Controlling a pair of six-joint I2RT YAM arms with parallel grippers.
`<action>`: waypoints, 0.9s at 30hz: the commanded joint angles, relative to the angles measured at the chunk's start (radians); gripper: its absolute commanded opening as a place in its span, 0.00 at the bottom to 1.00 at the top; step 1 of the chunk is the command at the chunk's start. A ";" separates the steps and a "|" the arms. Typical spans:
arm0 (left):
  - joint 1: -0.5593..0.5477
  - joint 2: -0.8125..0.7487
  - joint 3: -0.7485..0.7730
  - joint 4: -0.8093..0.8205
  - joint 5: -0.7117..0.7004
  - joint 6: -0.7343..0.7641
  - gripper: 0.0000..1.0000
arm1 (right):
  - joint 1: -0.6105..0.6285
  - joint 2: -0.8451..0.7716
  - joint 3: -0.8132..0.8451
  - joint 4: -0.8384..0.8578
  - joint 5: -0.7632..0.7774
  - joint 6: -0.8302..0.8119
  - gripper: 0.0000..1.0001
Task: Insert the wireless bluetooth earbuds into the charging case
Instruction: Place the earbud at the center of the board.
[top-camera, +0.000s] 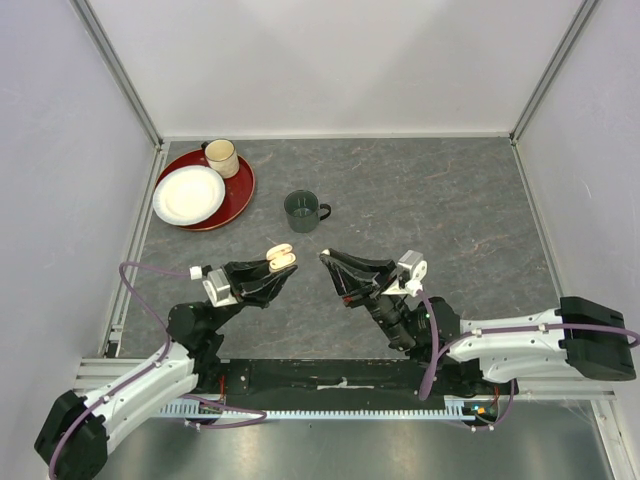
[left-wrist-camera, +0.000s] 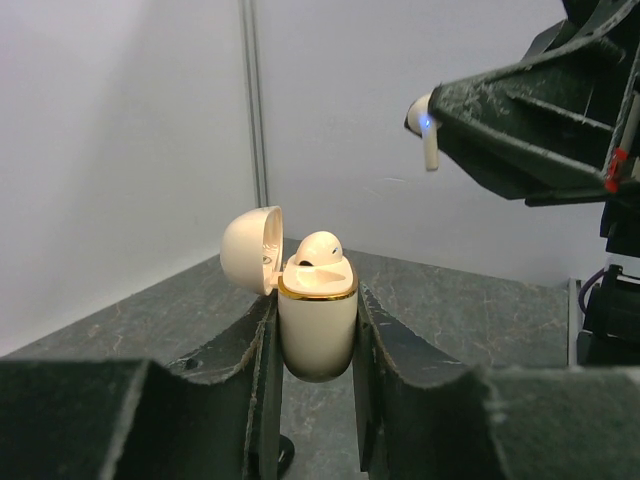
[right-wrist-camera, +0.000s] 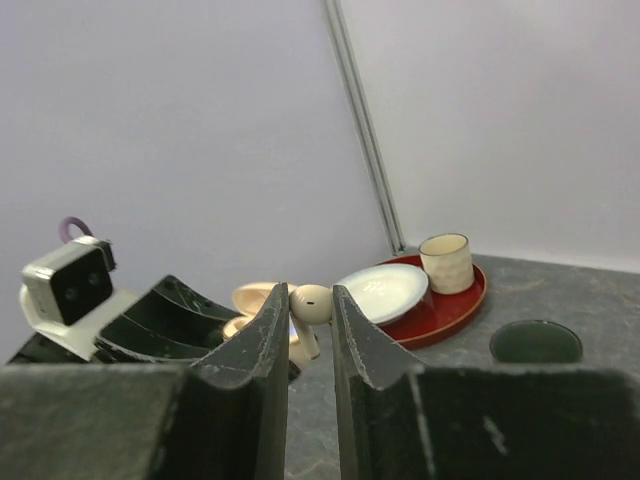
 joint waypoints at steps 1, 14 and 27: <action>0.003 0.033 0.007 0.092 0.012 -0.039 0.02 | 0.002 0.019 0.082 0.207 -0.088 0.004 0.00; 0.001 -0.049 0.009 0.026 0.007 -0.021 0.02 | -0.041 -0.140 0.198 -0.940 0.577 0.645 0.00; 0.001 -0.043 -0.004 0.035 -0.010 -0.021 0.02 | -0.252 -0.208 0.126 -1.738 0.147 1.158 0.00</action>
